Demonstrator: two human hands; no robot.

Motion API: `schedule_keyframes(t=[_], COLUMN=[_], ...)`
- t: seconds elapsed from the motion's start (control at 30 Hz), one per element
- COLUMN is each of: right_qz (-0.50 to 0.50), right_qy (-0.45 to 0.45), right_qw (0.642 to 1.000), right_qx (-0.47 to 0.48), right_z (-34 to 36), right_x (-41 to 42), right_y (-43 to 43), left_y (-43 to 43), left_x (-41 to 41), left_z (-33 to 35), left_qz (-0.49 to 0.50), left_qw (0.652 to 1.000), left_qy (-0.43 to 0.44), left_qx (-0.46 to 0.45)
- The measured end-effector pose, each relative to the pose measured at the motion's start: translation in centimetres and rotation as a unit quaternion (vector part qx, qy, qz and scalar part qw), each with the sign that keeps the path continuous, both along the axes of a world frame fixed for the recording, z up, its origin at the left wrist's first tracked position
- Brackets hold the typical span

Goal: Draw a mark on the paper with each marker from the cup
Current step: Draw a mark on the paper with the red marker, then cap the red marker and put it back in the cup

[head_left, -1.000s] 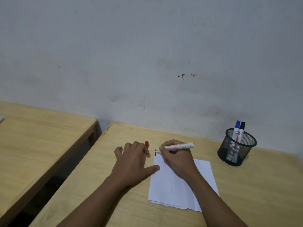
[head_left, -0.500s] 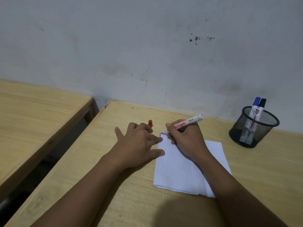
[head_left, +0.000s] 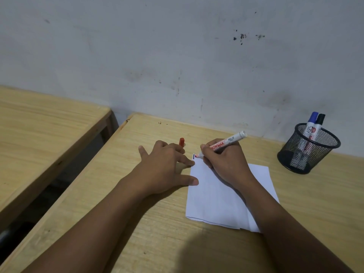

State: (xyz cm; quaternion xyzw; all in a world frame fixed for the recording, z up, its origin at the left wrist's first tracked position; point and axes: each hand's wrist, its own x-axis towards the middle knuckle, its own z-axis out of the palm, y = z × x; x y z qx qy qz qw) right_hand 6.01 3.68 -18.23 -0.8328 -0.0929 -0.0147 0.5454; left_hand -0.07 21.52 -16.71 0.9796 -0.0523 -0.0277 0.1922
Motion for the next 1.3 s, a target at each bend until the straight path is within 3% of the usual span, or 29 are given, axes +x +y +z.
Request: schedule_keyframes(t=[0.43, 0.53, 0.67, 0.83, 0.97, 1.03, 1.1, 1.17, 1.3], right_qz=[-0.003, -0.010, -0.008, -0.002, -0.007, -0.012, -0.018, -0.027, -0.024], right_qy=[0.018, 0.050, 0.039, 0.014, 0.011, 0.001, -0.013, -0.029, -0.070], right_qw=[1.000, 0.992, 0.970, 0.969, 0.972, 0.972, 0.968, 0.965, 0.957], right_qx=[0.025, 0.119, 0.240, 0.248, 0.233, 0.237, 0.249, 0.261, 0.279], right_z=[-0.1, 0.4, 2.4, 4.9, 6.5, 7.9, 9.7, 11.9, 16.7], right_x=[0.0, -0.2, -0.3, -0.6, -1.7, -2.5, -3.2, -4.2, -6.9], right_y=[0.1, 0.0, -0.5, -1.4, -3.1, -4.3, -5.3, -6.0, -6.9], left_y=[0.0, 0.1, 0.3, 0.3, 0.0, -0.4, -1.2, -2.6, -5.2], left_x=[-0.1, -0.2, 1.0, 3.8, 4.2, 3.9, 3.0, 1.3, -2.2], left_z=[0.0, -0.2, -0.4, 0.7, 2.5, 4.3, 6.7, 9.8, 15.3], left_qz=[0.004, 0.029, 0.113, 0.121, 0.108, 0.113, 0.104, 0.072, -0.009], left_qw=[1.000, 0.998, 0.969, 0.986, 0.991, 0.988, 0.961, 0.912, 0.875], left_qy=[-0.010, -0.045, -0.131, -0.071, -0.071, -0.075, -0.096, -0.101, -0.113], left_qx=[-0.002, -0.037, -0.178, -0.094, -0.028, -0.076, -0.238, -0.391, -0.471])
